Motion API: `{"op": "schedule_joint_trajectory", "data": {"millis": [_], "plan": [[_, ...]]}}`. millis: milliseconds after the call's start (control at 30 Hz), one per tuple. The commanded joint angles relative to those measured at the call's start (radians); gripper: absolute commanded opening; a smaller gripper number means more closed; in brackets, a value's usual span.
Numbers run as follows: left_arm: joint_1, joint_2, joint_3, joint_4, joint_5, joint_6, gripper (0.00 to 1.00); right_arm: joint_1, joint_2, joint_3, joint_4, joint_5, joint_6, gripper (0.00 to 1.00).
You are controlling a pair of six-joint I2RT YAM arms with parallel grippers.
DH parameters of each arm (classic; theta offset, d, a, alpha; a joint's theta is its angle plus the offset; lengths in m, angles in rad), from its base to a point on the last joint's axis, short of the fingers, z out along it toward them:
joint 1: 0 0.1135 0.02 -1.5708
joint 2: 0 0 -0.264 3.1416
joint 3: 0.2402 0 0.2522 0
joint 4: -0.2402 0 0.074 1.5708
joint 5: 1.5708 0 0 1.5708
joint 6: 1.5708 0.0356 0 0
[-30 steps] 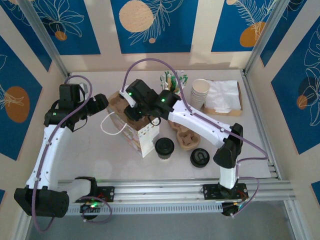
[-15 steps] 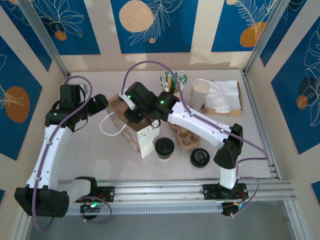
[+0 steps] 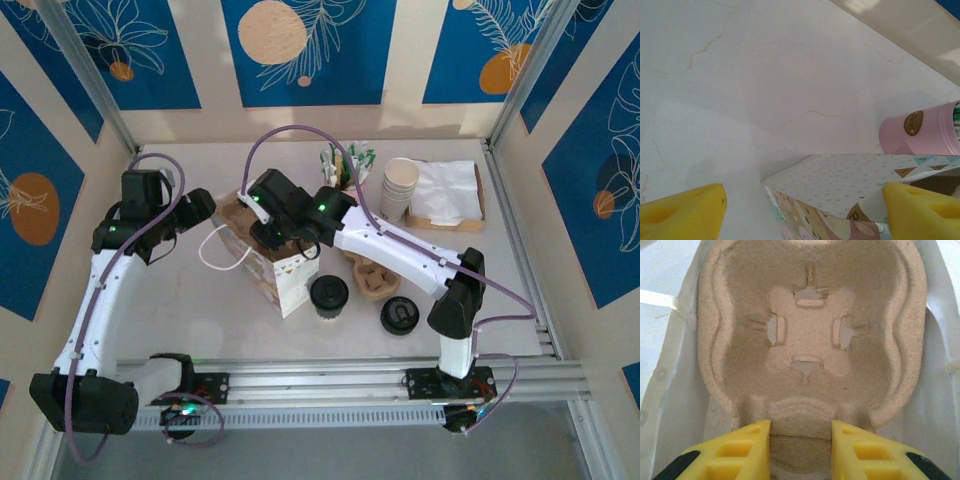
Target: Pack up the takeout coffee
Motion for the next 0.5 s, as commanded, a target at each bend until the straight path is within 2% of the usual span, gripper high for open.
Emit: {"op": "schedule_joint_trajectory", "data": {"millis": [0,233,467], "plan": [[0.016,0.002,-0.020,-0.010,-0.031,-0.017,0.80,0.011,-0.022,-0.014,-0.052,0.014,0.021,0.32],[0.016,0.005,-0.027,-0.007,-0.034,-0.025,0.80,0.032,-0.031,-0.015,-0.023,0.009,0.004,0.32],[0.016,-0.007,-0.024,-0.008,-0.033,-0.035,0.80,0.028,0.002,0.008,-0.077,0.013,0.041,0.32]]}}
